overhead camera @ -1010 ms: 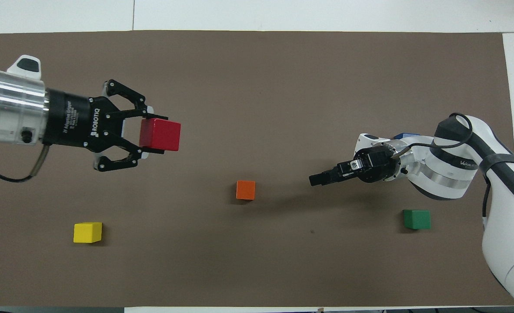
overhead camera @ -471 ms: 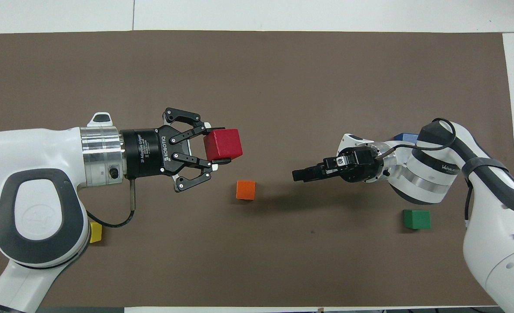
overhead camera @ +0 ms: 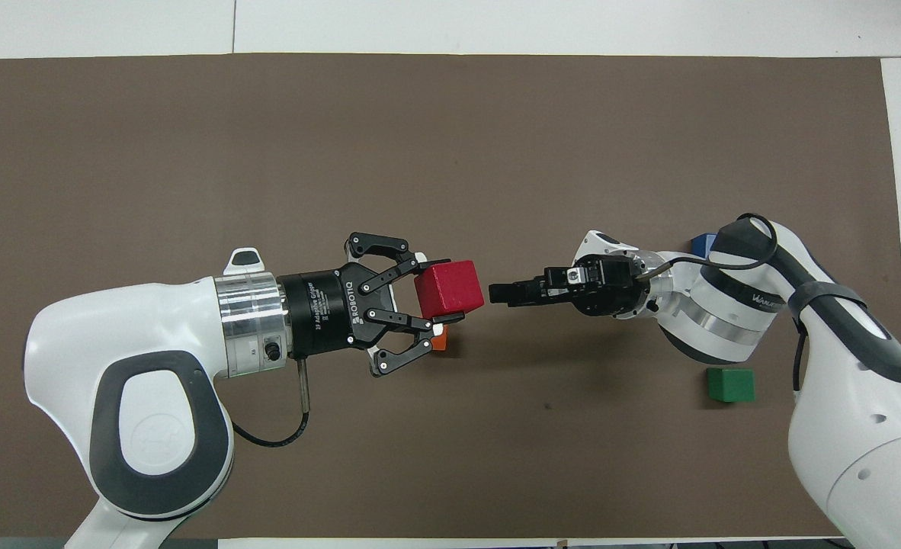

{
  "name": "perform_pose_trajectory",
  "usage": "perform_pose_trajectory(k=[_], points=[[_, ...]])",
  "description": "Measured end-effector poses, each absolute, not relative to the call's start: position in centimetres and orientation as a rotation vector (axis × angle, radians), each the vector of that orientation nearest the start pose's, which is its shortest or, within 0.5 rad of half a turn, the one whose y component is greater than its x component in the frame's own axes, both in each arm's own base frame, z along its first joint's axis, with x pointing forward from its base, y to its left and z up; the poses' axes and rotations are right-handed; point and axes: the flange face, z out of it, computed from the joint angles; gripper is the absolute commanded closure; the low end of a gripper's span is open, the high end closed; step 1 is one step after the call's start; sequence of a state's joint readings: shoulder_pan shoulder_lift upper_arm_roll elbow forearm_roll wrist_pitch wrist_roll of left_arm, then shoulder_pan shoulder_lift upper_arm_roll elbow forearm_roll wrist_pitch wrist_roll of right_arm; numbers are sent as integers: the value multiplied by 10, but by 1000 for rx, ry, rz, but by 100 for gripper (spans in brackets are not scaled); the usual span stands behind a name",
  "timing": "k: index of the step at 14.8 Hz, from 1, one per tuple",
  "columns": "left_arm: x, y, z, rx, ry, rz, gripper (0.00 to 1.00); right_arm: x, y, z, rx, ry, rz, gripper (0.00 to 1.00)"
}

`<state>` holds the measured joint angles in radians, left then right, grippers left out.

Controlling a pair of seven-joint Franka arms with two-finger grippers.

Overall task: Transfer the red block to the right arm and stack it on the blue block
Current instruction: 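Grasp the red cube with the right gripper beside the left gripper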

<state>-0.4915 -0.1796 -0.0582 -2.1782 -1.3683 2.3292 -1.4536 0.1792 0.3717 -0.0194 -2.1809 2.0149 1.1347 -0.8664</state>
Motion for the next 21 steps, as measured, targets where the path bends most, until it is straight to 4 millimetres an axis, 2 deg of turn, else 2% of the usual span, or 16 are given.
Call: perform_pose_trajectory(k=[6,12,19,20,21], points=[[431,-316,515,1334,1667,-896,100,511,218,324,-989,-15,71,0],[429,-317,510,1334,1673,-896,100,510,228,323,-993,-12,52,0],[422,-332,494,1430,1615,-873,100,510,232,323,-995,-9,47,0],[422,-333,493,1438,1610,-870,100,510,232,322,-1000,-7,44,1],[422,-333,492,1442,1606,-868,100,510,233,322,-1002,-8,42,6]])
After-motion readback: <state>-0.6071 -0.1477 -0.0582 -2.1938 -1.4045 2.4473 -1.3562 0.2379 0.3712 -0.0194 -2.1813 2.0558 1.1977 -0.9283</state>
